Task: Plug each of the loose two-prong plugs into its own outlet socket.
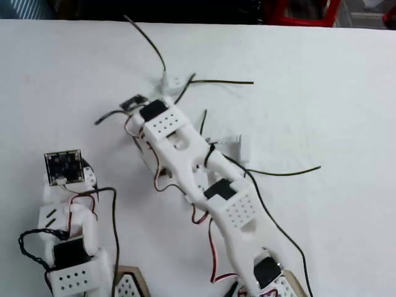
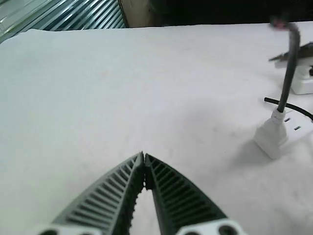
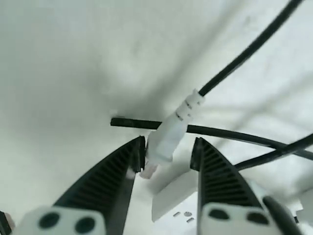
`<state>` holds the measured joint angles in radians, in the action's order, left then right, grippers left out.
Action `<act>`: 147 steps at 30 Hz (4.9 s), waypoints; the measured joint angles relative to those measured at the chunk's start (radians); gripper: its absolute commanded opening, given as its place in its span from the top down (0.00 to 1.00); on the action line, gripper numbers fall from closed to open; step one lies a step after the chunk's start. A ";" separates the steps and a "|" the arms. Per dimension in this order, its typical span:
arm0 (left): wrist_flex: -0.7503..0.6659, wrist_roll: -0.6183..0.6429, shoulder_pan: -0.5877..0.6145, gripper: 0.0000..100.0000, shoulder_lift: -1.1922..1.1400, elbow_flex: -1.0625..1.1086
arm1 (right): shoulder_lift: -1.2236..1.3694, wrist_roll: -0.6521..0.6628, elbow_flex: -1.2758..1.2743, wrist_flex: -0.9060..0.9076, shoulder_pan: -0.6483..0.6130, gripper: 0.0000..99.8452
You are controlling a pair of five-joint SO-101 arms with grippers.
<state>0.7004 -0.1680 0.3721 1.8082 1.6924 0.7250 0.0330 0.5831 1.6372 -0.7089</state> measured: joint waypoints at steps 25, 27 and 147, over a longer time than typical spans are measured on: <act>0.000 0.000 0.000 0.98 0.000 0.000 | 0.115 -0.153 0.163 0.044 0.031 0.91; 0.000 0.000 0.000 0.98 0.000 0.000 | 0.115 -0.153 0.164 0.055 0.031 0.91; 0.446 -0.324 -0.964 0.98 0.015 -0.646 | -2.088 0.021 -1.579 -0.669 -0.226 0.98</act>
<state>1.1469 -0.4918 -0.5915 1.8236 1.0464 -1.3633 0.0545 -0.9958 0.9682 -0.9344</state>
